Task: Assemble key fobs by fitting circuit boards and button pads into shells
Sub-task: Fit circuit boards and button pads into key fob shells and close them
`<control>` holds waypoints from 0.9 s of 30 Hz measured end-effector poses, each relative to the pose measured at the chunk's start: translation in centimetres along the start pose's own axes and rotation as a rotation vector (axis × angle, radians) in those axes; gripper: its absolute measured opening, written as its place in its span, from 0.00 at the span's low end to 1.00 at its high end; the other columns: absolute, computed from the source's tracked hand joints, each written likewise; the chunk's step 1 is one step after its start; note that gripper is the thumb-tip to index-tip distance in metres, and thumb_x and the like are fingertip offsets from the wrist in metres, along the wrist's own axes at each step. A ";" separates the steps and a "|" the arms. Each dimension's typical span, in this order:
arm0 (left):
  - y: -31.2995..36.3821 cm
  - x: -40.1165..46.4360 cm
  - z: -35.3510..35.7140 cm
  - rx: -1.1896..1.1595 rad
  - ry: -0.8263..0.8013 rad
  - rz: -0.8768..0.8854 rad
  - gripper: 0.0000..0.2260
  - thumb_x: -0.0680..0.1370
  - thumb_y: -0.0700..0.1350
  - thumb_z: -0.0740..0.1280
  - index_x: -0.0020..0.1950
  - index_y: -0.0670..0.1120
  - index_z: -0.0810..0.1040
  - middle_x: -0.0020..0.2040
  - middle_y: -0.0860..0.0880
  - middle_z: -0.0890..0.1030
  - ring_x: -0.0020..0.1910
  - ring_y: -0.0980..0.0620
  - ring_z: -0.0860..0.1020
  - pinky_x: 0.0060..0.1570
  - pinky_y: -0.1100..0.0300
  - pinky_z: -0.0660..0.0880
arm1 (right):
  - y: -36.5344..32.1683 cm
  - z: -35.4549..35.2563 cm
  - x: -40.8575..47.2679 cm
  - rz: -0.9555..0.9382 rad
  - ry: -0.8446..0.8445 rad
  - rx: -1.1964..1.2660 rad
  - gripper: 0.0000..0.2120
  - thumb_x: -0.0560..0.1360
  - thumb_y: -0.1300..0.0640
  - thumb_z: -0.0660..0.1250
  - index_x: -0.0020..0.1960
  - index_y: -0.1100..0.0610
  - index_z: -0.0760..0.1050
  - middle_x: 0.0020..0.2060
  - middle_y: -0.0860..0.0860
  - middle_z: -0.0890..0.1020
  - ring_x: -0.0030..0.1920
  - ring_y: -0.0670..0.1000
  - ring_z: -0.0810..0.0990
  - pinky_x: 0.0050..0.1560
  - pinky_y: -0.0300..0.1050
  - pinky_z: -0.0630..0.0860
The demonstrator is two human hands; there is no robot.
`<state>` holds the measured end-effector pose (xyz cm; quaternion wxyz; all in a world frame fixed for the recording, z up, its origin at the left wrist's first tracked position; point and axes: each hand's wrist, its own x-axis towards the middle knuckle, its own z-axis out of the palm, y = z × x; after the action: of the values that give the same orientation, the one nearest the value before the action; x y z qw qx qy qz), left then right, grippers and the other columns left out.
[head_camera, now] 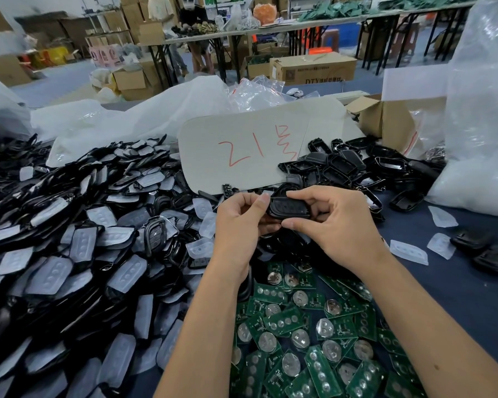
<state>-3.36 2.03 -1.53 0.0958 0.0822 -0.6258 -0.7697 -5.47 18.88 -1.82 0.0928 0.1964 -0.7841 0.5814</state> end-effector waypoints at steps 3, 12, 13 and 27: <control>0.0 0.0 0.1 0.021 0.009 0.006 0.10 0.83 0.42 0.68 0.42 0.41 0.78 0.38 0.43 0.84 0.35 0.49 0.83 0.36 0.61 0.82 | 0.1 0.0 0.0 0.002 0.006 0.003 0.21 0.67 0.61 0.84 0.56 0.47 0.85 0.38 0.49 0.88 0.38 0.53 0.87 0.44 0.58 0.85; 0.2 -0.4 0.2 0.081 0.018 0.021 0.11 0.83 0.43 0.68 0.43 0.40 0.77 0.39 0.44 0.84 0.36 0.50 0.84 0.38 0.59 0.82 | -0.3 -0.6 0.0 -0.002 -0.025 -0.086 0.18 0.67 0.58 0.84 0.55 0.49 0.85 0.37 0.47 0.87 0.35 0.50 0.84 0.40 0.45 0.83; 0.2 -0.6 0.4 0.112 0.024 0.030 0.10 0.83 0.44 0.68 0.43 0.41 0.77 0.38 0.45 0.84 0.36 0.50 0.84 0.38 0.59 0.82 | -0.4 -0.9 -0.2 -0.003 -0.029 -0.110 0.18 0.67 0.57 0.84 0.54 0.48 0.85 0.37 0.46 0.86 0.35 0.46 0.83 0.39 0.39 0.80; -1.8 -3.8 14.9 0.761 -0.414 0.331 0.09 0.79 0.41 0.69 0.58 0.47 0.84 0.51 0.52 0.85 0.50 0.53 0.82 0.56 0.55 0.78 | 0.9 -15.3 -6.0 0.254 0.214 -0.623 0.15 0.69 0.55 0.82 0.54 0.52 0.87 0.43 0.48 0.87 0.44 0.47 0.82 0.45 0.39 0.74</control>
<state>-3.40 17.46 -0.29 0.0536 -0.1450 -0.8744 -0.4599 -1.68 34.80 -0.11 0.1566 -0.0025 -0.9279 0.3383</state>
